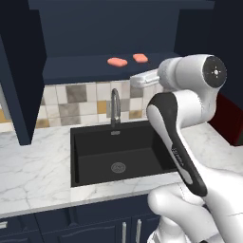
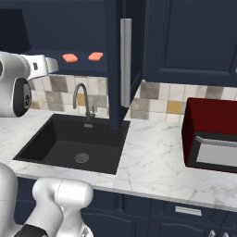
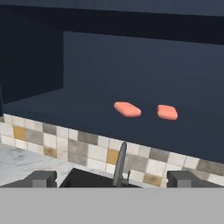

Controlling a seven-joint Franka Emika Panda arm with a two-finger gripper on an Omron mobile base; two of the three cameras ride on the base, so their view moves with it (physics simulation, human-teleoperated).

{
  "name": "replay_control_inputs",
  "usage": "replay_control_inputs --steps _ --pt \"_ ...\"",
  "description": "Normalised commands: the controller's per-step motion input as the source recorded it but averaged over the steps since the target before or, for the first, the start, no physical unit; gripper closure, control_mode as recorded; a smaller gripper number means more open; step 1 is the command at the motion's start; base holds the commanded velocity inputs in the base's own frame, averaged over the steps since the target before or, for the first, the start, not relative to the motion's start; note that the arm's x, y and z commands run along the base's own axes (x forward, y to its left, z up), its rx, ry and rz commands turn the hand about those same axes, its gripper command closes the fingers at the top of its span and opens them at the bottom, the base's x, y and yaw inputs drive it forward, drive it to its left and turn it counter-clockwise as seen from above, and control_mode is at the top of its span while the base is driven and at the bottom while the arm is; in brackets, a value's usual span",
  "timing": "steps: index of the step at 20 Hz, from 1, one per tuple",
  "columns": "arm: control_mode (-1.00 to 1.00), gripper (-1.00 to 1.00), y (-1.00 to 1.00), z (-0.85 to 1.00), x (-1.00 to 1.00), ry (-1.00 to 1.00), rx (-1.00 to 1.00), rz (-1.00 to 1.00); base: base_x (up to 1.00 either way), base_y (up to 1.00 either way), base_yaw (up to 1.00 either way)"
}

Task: Pick up the bar soap and bar soap from the sink, and place them back in the cabinet, and close the cabinet doors.

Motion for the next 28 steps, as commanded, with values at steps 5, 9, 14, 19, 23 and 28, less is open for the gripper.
replay_control_inputs --steps 5,9,14,19,23,28 --pt "-1.00 -1.00 0.00 0.01 -0.48 0.00 -0.01 0.00 0.00 0.00 0.00" --pt "-1.00 -1.00 0.00 0.05 -0.39 0.00 -0.01 0.00 0.00 0.00 0.00" --pt "-1.00 -1.00 0.00 0.08 -0.45 0.01 -0.05 0.00 0.00 0.00 0.00" --pt "-1.00 -1.00 0.07 0.07 -0.53 0.05 -0.14 0.00 0.00 0.00 0.00" --pt "-1.00 -1.00 0.09 0.01 -0.60 0.06 -0.19 0.00 0.00 0.00 0.00" --pt "-1.00 -1.00 0.05 0.00 -0.59 0.05 -0.23 0.00 0.00 0.00 0.00"
